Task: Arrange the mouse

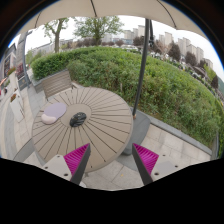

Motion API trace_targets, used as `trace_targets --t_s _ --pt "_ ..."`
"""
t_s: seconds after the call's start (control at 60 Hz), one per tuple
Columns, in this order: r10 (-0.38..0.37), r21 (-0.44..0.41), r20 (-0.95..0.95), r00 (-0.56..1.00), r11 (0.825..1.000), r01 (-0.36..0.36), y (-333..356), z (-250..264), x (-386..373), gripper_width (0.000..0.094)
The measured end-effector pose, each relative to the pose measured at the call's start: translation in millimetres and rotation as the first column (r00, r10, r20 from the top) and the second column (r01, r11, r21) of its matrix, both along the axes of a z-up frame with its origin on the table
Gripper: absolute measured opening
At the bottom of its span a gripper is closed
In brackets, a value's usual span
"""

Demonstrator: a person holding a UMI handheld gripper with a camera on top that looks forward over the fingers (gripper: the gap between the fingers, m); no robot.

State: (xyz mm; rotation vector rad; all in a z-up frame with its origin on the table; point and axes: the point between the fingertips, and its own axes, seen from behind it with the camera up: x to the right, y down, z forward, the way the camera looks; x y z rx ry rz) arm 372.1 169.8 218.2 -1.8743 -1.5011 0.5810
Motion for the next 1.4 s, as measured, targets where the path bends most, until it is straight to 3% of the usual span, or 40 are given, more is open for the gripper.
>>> trace_targets --t_s 0.65,1.033,1.4 --pt "0.14 0.0 0.011 0.99 0.99 -0.14 -116 -86 -108 0.0857" --pt "0.135 -0.036 -0.073 0.988 0.99 -0.138 -166 -154 -207 0.0856" --pt "0.116 -0.033 -0.053 0.992 0.992 -0.118 -158 -216 -278 0.0857"
